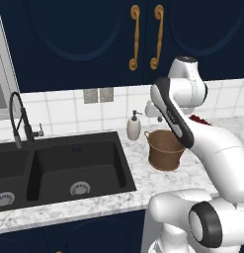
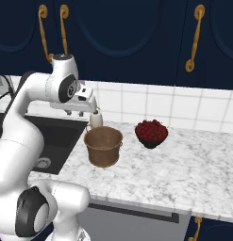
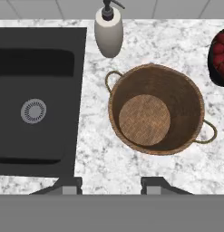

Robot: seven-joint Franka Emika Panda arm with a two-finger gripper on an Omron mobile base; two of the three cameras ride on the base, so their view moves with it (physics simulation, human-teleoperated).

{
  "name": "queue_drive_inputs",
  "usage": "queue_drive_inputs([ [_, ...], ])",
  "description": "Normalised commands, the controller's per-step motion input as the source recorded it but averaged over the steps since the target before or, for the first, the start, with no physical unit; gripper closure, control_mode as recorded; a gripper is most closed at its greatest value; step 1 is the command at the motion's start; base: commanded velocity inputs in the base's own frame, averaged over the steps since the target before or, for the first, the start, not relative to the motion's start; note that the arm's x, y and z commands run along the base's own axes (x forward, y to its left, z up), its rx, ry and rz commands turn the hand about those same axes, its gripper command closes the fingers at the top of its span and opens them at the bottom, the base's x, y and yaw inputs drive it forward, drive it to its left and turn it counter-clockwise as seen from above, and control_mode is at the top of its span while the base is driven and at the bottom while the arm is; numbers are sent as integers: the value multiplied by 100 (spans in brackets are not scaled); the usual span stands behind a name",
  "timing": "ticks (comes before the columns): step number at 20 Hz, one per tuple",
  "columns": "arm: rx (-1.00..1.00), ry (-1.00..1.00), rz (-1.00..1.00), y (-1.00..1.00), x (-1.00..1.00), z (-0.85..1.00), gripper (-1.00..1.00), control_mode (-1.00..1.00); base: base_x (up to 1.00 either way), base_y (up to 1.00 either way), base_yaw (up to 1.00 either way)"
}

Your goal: Open the cabinet, pick up the bread from the cabinet and place it in the basket. Then move the basket to the dining counter.

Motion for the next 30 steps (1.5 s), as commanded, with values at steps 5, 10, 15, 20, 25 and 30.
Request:
queue_drive_inputs([
  [5, 1, -11, 0, -2, -48, 0, -100, -100, 0, 0, 0],
  [10, 1, -59, 0, 8, -34, 35, -100, -100, 0, 0, 0],
  [15, 0, -55, 0, 0, -7, 91, -100, -100, 0, 0, 0],
  [20, 1, -38, 0, 10, 1, 84, -100, -100, 0, 0, 0],
  [25, 0, -17, -3, 28, 15, 67, -100, -100, 0, 0, 0],
  [30, 1, -8, -1, 3, 6, 87, -100, -100, 0, 0, 0],
])
